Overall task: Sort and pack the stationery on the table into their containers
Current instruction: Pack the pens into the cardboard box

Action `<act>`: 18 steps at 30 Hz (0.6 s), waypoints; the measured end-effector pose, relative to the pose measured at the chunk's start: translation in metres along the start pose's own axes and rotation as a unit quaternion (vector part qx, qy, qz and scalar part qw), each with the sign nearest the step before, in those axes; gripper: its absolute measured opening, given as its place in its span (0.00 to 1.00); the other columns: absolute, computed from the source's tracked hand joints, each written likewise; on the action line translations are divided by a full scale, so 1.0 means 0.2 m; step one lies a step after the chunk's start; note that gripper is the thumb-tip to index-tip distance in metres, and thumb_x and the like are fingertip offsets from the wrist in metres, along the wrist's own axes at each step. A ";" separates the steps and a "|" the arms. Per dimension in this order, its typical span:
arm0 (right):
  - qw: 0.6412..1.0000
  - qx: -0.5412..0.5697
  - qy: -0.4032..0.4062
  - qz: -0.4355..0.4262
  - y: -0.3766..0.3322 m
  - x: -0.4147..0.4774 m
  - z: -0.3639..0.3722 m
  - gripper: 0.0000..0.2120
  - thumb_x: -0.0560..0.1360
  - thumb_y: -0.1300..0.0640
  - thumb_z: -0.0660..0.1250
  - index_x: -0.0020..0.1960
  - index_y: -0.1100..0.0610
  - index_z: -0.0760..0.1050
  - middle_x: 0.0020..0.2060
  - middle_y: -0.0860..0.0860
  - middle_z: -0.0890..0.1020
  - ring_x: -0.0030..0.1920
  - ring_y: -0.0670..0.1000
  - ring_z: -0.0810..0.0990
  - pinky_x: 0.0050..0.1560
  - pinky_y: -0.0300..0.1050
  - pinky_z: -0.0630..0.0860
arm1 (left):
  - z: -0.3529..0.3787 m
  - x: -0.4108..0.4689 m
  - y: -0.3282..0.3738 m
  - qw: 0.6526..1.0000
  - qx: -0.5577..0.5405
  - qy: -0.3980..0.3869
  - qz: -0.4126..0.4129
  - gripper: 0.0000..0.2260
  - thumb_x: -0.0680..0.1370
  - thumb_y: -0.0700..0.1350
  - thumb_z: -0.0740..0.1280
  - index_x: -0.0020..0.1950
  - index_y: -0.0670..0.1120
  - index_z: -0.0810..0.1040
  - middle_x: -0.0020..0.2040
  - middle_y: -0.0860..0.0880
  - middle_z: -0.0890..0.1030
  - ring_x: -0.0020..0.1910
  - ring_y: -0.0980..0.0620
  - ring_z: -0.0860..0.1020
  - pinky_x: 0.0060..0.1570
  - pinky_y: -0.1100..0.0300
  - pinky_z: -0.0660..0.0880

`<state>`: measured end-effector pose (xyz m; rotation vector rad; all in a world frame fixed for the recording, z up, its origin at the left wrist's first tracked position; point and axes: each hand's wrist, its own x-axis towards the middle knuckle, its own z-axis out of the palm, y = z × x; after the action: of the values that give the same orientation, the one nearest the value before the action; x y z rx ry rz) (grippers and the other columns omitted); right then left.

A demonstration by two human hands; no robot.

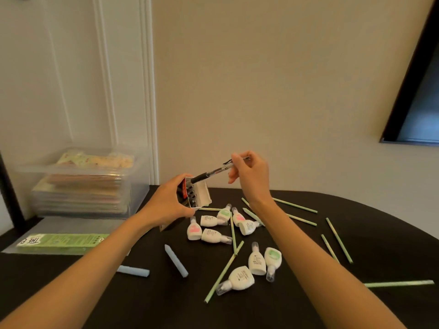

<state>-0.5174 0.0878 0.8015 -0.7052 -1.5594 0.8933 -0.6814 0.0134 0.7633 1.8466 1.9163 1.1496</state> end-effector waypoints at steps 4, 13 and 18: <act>0.987 -0.114 -0.039 -0.105 -0.04 -0.08 0.03 0.04 0.78 0.58 0.63 0.45 0.58 0.72 0.30 0.48 0.76 0.28 0.42 0.75 0.34 0.35 0.74 | 0.02 -0.04 0.03 1.000 -0.007 -0.012 -0.003 0.33 0.67 0.38 0.75 0.68 0.51 0.66 0.56 0.53 0.73 0.55 0.54 0.73 0.46 0.69 0.69; 0.927 -0.301 -0.187 -0.122 -0.07 -0.05 0.05 0.09 0.75 0.55 0.68 0.49 0.60 0.81 0.44 0.53 0.81 0.41 0.45 0.73 0.44 0.37 0.70 | 0.05 -0.08 0.12 0.997 -0.057 -0.043 -0.009 0.36 0.66 0.38 0.75 0.70 0.53 0.65 0.59 0.53 0.72 0.59 0.52 0.72 0.56 0.59 0.71; 0.942 -0.277 -0.155 -0.113 -0.06 -0.06 0.04 0.06 0.75 0.59 0.66 0.49 0.59 0.79 0.41 0.49 0.78 0.41 0.43 0.71 0.42 0.33 0.67 | 0.06 -0.10 0.13 0.996 -0.078 -0.048 -0.021 0.32 0.66 0.40 0.76 0.66 0.54 0.68 0.59 0.52 0.74 0.58 0.52 0.73 0.54 0.59 0.71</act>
<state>-0.5224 0.0701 0.8050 -0.7769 -2.1643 0.3970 -0.6509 -0.0029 0.7658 1.7397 1.7528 1.1415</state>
